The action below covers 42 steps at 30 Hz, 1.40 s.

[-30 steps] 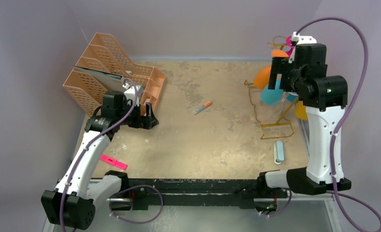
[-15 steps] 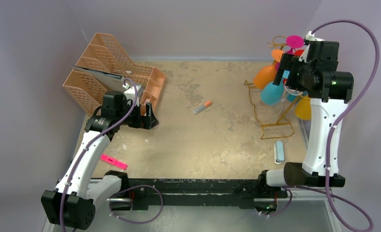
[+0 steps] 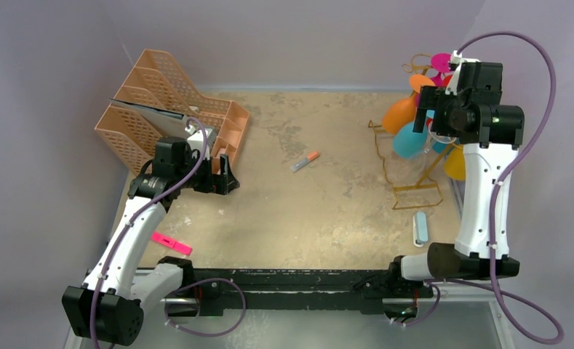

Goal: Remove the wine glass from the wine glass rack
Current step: Pick up the wine glass from the wine rack.

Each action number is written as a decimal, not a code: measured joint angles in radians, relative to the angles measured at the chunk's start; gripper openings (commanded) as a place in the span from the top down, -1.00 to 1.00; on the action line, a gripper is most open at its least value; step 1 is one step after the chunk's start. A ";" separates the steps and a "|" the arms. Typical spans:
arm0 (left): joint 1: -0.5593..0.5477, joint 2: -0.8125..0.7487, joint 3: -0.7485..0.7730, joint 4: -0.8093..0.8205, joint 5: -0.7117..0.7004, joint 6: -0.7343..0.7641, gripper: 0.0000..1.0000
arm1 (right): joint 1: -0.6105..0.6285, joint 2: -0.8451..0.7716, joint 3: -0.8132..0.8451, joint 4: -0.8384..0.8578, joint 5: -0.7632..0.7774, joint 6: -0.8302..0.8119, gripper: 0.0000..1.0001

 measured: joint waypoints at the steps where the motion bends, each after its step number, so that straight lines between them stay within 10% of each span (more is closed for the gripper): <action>1: 0.000 0.000 0.000 0.000 0.000 0.000 -1.00 | 0.000 0.002 0.000 0.002 0.008 -0.006 -0.96; 35: 0.000 0.009 0.000 0.000 0.016 0.000 -1.00 | 0.000 0.034 -0.072 0.076 0.063 -0.074 -0.26; 42: 0.000 0.009 0.000 0.000 0.016 0.000 -1.00 | 0.000 0.032 -0.072 0.078 0.062 -0.078 -0.62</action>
